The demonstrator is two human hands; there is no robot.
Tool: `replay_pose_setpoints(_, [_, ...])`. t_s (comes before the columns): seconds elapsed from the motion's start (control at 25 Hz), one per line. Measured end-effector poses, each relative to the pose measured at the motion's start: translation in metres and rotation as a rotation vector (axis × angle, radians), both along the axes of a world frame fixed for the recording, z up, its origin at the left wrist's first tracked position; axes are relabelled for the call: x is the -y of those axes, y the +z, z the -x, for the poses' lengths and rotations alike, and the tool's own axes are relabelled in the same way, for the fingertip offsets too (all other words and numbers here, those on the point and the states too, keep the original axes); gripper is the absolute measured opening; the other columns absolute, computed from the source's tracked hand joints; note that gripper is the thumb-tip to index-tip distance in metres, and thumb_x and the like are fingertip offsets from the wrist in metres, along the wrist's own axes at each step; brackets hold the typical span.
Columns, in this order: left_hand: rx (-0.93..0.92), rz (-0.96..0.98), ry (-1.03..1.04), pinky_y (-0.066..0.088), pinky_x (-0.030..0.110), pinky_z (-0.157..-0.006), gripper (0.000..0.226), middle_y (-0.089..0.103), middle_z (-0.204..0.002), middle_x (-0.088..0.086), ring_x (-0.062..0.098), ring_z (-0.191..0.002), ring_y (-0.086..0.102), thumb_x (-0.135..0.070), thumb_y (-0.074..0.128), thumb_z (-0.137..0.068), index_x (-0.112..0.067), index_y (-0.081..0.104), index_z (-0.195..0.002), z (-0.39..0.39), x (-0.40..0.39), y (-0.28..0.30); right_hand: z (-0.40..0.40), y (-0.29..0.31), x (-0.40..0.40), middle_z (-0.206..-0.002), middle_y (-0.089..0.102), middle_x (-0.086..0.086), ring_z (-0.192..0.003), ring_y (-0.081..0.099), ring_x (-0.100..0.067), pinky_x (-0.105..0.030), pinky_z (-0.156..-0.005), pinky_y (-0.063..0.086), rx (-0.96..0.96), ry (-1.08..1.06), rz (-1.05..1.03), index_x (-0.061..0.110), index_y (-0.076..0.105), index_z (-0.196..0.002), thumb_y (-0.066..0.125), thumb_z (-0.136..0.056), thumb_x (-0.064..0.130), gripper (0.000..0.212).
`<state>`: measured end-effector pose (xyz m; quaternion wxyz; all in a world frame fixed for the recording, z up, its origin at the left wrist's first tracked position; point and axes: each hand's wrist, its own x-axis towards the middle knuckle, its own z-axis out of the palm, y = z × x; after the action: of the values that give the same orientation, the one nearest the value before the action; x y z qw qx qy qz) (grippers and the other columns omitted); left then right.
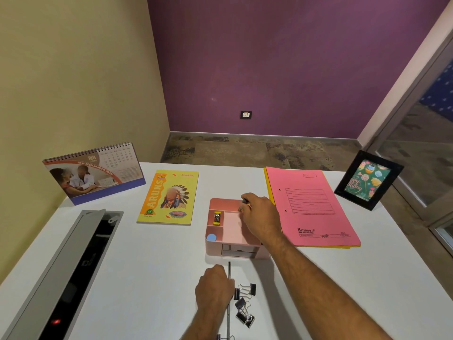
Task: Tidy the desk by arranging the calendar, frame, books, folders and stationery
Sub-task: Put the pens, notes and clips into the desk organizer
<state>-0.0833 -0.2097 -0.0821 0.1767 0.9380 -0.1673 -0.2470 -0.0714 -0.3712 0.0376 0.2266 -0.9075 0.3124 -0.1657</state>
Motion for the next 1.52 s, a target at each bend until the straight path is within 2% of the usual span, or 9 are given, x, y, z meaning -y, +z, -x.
replay_pose_setpoints(0.28, [-0.051,0.057,-0.042,0.052,0.029,-0.071,0.021,0.067,-0.087,-0.005,0.019,-0.083,0.065,-0.033,0.053,-0.074,-0.019,0.064,-0.086,-0.003,-0.003,0.008,0.002,-0.013,0.001,-0.115,0.069,-0.006,-0.105,0.06,-0.024,-0.026,-0.081,0.045,-0.035,-0.01,-0.047,0.024,0.065,-0.123,0.058,-0.095,0.026,0.028])
replay_pose_setpoints(0.48, [-0.117,0.378,0.029,0.058,0.031,-0.064,0.01,0.066,-0.063,-0.005,0.012,-0.061,0.066,-0.029,0.053,-0.067,-0.023,0.052,-0.059,-0.008,-0.006,0.03,0.028,-0.016,-0.003,-0.101,0.074,0.005,-0.088,0.063,-0.011,-0.029,-0.08,0.054,0.183,-0.028,-0.133,0.021,0.072,-0.109,0.066,-0.089,0.027,0.022])
replay_pose_setpoints(0.56, [-0.115,0.59,0.026,0.059,0.033,-0.055,0.014,0.065,-0.063,-0.004,0.011,-0.057,0.068,-0.028,0.063,-0.073,-0.024,0.057,-0.062,-0.009,-0.005,0.039,0.039,-0.016,-0.009,-0.089,0.074,0.009,-0.078,0.062,-0.006,-0.03,-0.075,0.056,0.249,-0.038,-0.149,0.019,0.074,-0.103,0.072,-0.084,0.031,0.023])
replay_pose_setpoints(0.64, [-0.053,0.774,-0.019,0.05,0.016,-0.048,0.018,0.064,-0.067,-0.007,0.006,-0.059,0.065,-0.023,0.073,-0.077,-0.028,0.06,-0.065,-0.011,-0.003,0.048,0.047,-0.015,-0.014,-0.082,0.072,0.012,-0.076,0.059,-0.005,-0.026,-0.068,0.052,0.278,0.026,-0.083,0.02,0.075,-0.099,0.076,-0.079,0.034,0.025])
replay_pose_setpoints(0.88, [0.251,0.974,-0.099,0.038,0.007,-0.057,0.005,0.059,-0.065,-0.021,0.0,-0.062,0.056,-0.021,0.07,-0.074,-0.021,0.065,-0.072,-0.031,0.008,0.073,0.045,-0.001,-0.025,-0.071,0.07,0.01,-0.066,0.064,-0.001,-0.012,-0.064,0.049,0.373,0.163,-0.335,0.016,0.078,-0.091,0.081,-0.075,0.014,0.016])
replay_pose_setpoints(1.04, [0.172,1.032,0.039,0.04,0.009,-0.058,0.012,0.066,-0.072,-0.018,-0.001,-0.063,0.056,-0.041,0.07,-0.081,-0.03,0.068,-0.078,-0.048,-0.001,0.08,0.038,0.016,-0.021,-0.07,0.071,0.001,-0.065,0.066,-0.019,-0.029,-0.06,0.057,0.526,0.115,-0.415,0.017,0.077,-0.089,0.079,-0.079,0.011,0.011])
replay_pose_setpoints(1.16, [0.115,0.941,0.217,0.041,0.014,-0.054,0.023,0.066,-0.064,-0.01,0.005,-0.061,0.055,-0.025,0.068,-0.092,-0.028,0.064,-0.069,-0.066,-0.021,0.069,0.031,0.029,-0.011,-0.071,0.071,-0.001,-0.065,0.067,-0.029,-0.036,-0.06,0.059,0.695,0.013,-0.419,0.022,0.074,-0.09,0.076,-0.081,0.01,0.015])
replay_pose_setpoints(1.28, [-0.026,0.647,0.118,0.054,0.03,-0.064,0.022,0.069,-0.068,-0.001,0.018,-0.068,0.067,-0.018,0.065,-0.091,-0.02,0.064,-0.069,-0.074,-0.042,0.051,0.02,0.035,-0.001,-0.078,0.073,0.004,-0.07,0.07,-0.018,-0.031,-0.066,0.06,0.763,-0.087,-0.377,0.02,0.075,-0.095,0.076,-0.083,0.015,0.013])
replay_pose_setpoints(1.52, [-0.079,0.101,-0.076,0.051,0.027,-0.067,0.029,0.068,-0.074,-0.007,0.007,-0.072,0.064,-0.05,0.073,-0.068,-0.024,0.062,-0.073,-0.054,-0.053,0.023,-0.001,0.024,0.005,-0.087,0.072,0.015,-0.08,0.068,0.002,-0.023,-0.074,0.058,0.646,-0.137,-0.255,0.017,0.074,-0.104,0.073,-0.086,0.022,0.019])
